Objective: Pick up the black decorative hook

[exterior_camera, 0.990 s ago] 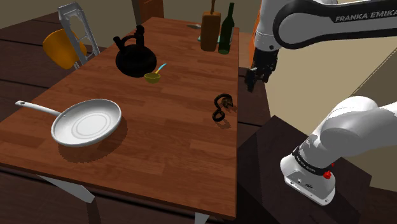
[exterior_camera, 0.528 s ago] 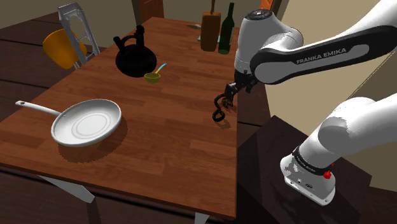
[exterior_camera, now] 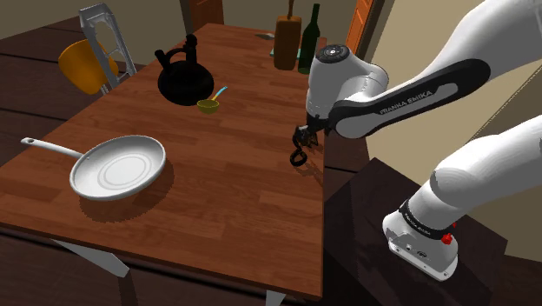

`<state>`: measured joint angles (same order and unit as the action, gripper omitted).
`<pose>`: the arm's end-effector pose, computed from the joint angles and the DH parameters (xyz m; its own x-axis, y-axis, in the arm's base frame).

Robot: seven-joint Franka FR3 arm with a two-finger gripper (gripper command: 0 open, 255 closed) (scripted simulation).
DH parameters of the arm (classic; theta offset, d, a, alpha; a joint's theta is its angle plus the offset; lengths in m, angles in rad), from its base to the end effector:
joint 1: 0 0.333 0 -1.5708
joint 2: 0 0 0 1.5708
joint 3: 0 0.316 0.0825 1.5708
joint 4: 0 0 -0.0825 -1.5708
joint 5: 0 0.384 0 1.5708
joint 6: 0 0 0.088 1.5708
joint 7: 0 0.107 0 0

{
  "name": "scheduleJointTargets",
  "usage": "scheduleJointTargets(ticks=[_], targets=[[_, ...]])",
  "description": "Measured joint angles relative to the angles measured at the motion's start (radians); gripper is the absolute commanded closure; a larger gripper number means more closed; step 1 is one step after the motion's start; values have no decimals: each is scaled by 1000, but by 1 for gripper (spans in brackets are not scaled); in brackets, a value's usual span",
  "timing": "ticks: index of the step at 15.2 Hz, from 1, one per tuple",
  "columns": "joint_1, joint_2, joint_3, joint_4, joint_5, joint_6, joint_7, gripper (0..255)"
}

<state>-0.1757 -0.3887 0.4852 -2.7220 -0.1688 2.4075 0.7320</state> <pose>0.3727 0.1057 0.3352 0.9354 -0.2944 0.1956 -0.3335 -0.9184 0.2128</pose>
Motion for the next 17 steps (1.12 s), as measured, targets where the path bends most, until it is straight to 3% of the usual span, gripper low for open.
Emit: scheduleJointTargets(ticks=[3,4,17], targets=[[-18,33,15,-15,-27,48,28,0],[-20,37,18,-16,-30,54,34,255],[-8,17,10,-10,-13,26,18,255]])
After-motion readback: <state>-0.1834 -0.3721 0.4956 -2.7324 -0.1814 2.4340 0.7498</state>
